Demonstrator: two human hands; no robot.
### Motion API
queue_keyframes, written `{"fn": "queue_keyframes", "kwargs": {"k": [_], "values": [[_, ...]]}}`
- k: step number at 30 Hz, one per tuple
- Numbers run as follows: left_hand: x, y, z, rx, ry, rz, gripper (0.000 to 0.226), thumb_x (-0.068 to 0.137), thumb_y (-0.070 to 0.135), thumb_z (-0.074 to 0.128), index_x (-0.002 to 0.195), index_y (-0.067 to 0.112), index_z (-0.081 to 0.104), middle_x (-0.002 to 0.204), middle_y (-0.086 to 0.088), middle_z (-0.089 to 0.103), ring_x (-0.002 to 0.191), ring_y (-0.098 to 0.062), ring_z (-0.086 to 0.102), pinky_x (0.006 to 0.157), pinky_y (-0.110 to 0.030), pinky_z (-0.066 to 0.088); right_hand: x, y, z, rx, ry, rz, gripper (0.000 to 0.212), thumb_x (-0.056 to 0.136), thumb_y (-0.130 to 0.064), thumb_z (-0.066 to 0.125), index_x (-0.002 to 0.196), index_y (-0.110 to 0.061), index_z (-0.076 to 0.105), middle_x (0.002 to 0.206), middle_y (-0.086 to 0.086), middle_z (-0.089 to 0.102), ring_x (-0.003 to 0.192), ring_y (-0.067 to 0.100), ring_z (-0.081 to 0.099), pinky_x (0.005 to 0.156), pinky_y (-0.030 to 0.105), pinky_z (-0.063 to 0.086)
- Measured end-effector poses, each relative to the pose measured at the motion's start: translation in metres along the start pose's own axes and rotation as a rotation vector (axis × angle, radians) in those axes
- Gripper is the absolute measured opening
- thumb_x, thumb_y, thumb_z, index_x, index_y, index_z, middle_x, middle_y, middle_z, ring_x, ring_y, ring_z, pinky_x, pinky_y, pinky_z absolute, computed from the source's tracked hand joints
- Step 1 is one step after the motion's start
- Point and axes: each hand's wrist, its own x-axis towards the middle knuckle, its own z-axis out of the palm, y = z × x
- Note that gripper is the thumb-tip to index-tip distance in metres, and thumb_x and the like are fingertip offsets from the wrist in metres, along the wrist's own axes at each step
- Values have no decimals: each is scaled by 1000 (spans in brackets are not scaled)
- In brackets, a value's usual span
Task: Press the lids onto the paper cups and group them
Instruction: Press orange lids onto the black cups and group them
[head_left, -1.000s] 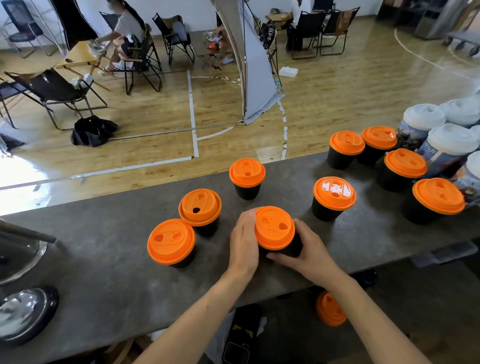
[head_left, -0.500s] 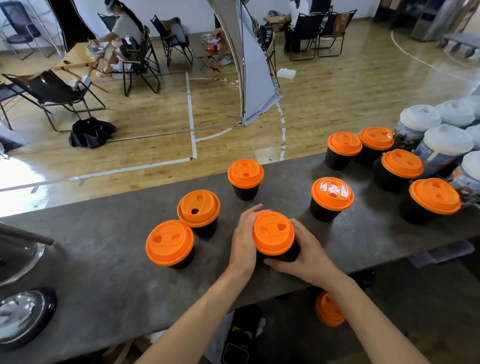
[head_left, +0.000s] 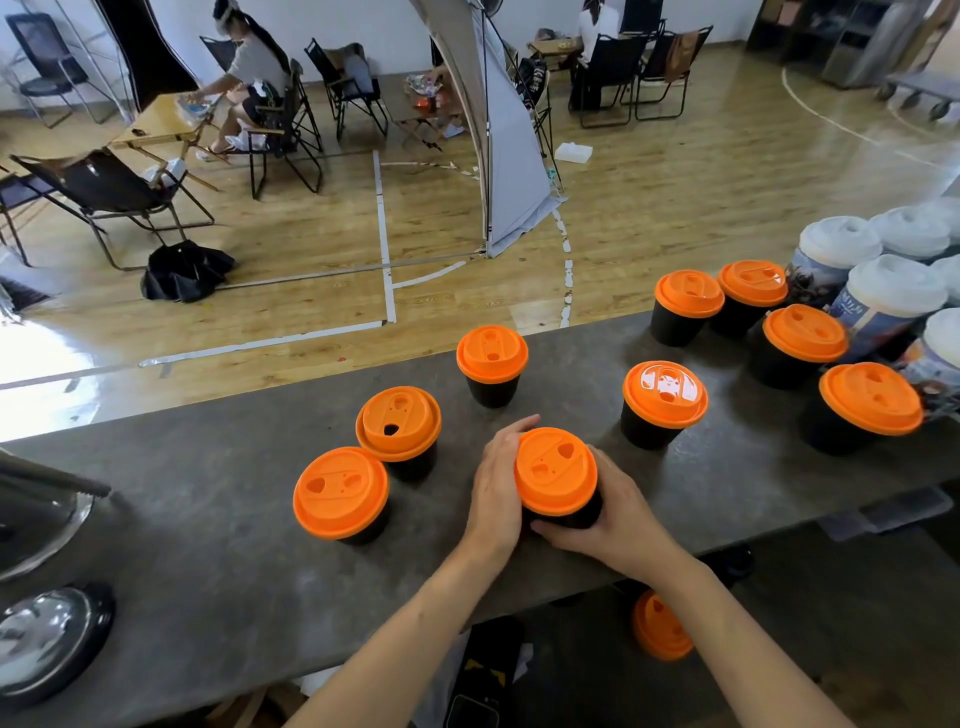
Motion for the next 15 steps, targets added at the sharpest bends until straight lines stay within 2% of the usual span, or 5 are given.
{"fn": "queue_keyframes", "kwargs": {"k": [3, 5, 8, 10, 15], "values": [[0, 0, -2, -13, -8, 34, 45, 103, 42, 31, 127, 25, 65, 128, 4, 67, 124, -10, 60, 108, -28, 44, -1, -2, 1, -11, 0, 9, 86, 61, -74, 86, 132, -67, 38, 131, -33, 54, 127, -6, 52, 107, 27, 44], [-5, -1, -2, -39, 29, 52, 40, 104, 40, 33, 124, 25, 64, 122, 7, 68, 118, -9, 63, 101, -22, 47, -1, -1, 2, -13, -9, 32, 88, 57, -79, 85, 131, -62, 41, 129, -31, 56, 124, -6, 54, 105, 28, 46], [-10, -5, 2, -71, 93, 51, 39, 104, 38, 34, 122, 21, 65, 115, 12, 69, 113, -9, 65, 94, -16, 48, 0, 1, 3, -10, -6, 33, 83, 62, -71, 88, 130, -48, 49, 127, -24, 60, 121, 0, 58, 102, 35, 51], [-10, -6, 3, -67, 118, 36, 40, 102, 41, 35, 120, 23, 66, 116, 12, 69, 113, -6, 64, 92, -13, 47, -1, 0, 1, -15, -2, 16, 78, 64, -66, 88, 129, -52, 48, 127, -23, 60, 121, 1, 58, 103, 34, 50], [6, 0, -1, -4, -12, -40, 49, 97, 51, 34, 126, 29, 67, 129, 1, 66, 124, -11, 59, 110, -33, 44, -1, -1, -3, 10, -16, 22, 77, 65, -54, 89, 129, -55, 47, 129, -20, 61, 124, 0, 57, 108, 35, 48]]}}
